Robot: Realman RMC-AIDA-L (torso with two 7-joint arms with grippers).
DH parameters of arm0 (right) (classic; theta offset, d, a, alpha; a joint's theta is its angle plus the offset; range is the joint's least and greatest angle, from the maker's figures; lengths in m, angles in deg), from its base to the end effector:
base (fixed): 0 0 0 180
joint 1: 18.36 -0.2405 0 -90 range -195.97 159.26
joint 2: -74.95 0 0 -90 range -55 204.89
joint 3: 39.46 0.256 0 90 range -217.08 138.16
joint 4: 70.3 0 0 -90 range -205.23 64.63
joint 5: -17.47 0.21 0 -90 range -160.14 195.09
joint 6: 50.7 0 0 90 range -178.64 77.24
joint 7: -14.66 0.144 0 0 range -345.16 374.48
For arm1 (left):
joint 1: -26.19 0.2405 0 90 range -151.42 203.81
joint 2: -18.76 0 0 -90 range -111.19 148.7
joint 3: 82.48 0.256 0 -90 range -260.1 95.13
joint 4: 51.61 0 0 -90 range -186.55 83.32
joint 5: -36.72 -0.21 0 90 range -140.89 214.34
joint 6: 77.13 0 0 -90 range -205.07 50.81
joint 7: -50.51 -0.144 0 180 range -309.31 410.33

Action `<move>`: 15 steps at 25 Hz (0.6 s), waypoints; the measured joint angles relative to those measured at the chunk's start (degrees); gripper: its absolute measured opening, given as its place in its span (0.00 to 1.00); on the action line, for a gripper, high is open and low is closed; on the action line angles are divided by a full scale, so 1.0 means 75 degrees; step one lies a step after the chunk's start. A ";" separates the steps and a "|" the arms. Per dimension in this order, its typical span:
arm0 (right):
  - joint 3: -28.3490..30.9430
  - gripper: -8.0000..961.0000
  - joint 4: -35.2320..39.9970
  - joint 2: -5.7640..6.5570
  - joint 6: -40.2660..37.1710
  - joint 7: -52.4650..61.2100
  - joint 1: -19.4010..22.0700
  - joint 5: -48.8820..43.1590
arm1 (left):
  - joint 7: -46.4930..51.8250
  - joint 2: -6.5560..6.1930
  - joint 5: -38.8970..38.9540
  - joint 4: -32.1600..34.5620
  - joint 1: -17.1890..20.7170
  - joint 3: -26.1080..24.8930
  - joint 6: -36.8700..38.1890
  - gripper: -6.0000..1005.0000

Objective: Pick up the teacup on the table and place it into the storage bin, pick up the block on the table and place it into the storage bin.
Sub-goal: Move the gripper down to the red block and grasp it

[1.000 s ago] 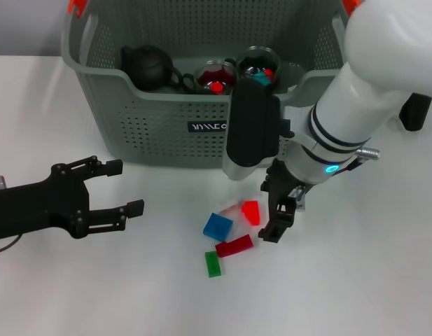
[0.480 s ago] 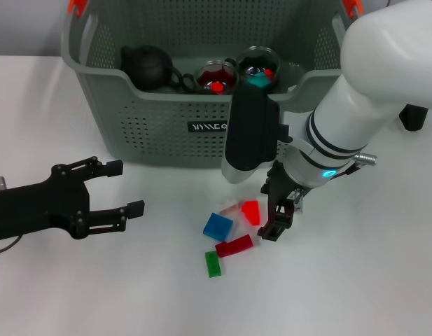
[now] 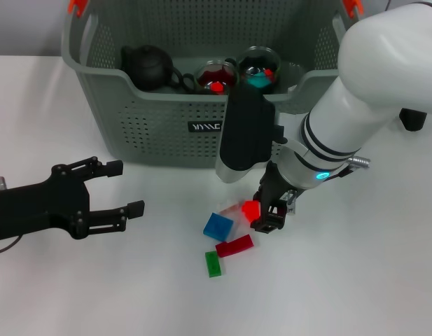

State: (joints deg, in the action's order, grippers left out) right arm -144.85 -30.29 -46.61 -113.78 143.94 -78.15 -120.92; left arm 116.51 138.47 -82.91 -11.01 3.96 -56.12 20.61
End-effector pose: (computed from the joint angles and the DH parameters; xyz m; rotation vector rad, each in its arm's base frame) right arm 0.1311 0.3784 -0.1295 -2.8597 0.0660 -0.7956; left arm -0.3089 0.2801 0.0262 -2.6141 -0.5006 -0.7139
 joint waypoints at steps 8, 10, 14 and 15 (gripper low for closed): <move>-0.0126 0.51 -0.0081 0.0000 0.0208 0.0001 0.0008 0.0208 | -0.0004 0.0000 -0.0028 0.0000 0.0012 0.0000 0.0000 0.82; -0.0128 0.51 -0.0083 0.0000 0.0215 0.0001 0.0007 0.0223 | -0.0005 0.0000 -0.0031 0.0000 0.0012 0.0000 0.0000 0.82; -0.0129 0.50 -0.0084 0.0002 0.0219 0.0004 0.0014 0.0270 | -0.0009 0.0000 -0.0034 0.0000 0.0021 0.0000 0.0000 0.82; -0.0128 0.49 -0.0084 0.0008 0.0219 0.0013 0.0017 0.0277 | -0.0009 0.0000 -0.0034 0.0000 0.0023 0.0000 0.0000 0.82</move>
State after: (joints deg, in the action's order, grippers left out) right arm -145.81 -30.92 -46.55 -112.13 144.04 -78.01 -118.84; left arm 116.44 138.47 -83.16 -11.01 4.13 -56.12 20.60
